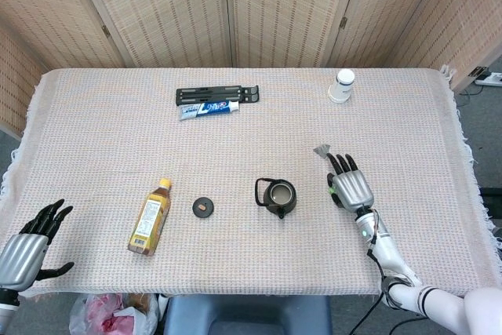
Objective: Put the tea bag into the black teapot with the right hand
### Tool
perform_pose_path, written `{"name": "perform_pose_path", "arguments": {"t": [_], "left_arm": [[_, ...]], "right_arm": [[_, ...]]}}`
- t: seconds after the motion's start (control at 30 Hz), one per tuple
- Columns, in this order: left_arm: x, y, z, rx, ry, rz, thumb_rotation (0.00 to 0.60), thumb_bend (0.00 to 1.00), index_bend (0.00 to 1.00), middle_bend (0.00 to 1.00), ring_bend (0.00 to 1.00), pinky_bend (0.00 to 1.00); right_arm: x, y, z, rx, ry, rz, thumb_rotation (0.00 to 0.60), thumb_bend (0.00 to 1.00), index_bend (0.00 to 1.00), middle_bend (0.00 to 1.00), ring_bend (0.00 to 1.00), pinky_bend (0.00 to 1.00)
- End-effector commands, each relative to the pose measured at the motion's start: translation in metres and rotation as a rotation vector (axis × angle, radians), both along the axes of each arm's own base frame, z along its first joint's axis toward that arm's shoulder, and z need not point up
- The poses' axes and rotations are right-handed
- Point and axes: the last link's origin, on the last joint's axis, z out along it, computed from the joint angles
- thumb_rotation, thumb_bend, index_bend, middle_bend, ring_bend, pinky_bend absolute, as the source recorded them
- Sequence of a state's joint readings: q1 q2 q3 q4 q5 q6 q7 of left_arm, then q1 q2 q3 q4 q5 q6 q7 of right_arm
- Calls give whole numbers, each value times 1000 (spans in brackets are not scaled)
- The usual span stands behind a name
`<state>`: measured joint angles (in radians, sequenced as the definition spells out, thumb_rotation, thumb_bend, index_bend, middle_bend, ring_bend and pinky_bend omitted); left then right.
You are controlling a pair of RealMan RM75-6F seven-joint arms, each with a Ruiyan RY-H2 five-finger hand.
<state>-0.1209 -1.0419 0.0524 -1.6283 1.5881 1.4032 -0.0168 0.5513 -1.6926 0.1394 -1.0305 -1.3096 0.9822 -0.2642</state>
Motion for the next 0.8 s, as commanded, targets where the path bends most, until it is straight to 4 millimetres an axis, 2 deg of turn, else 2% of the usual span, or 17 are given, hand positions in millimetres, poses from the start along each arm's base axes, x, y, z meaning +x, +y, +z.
{"name": "perform_pose_path", "arguments": {"t": [0.03,0.8], "left_arm": [[0,0,0,0,1,-1,600,59,0,0,1,252],[-1,0,0,6,0,-12,600,60,0,0,1,252]], "right_arm": [[0,0,0,-1,-1,4,600,252,542,0,0,0],[4,0,5,-24,-29,13,600,264,609,0,0,0]]}}
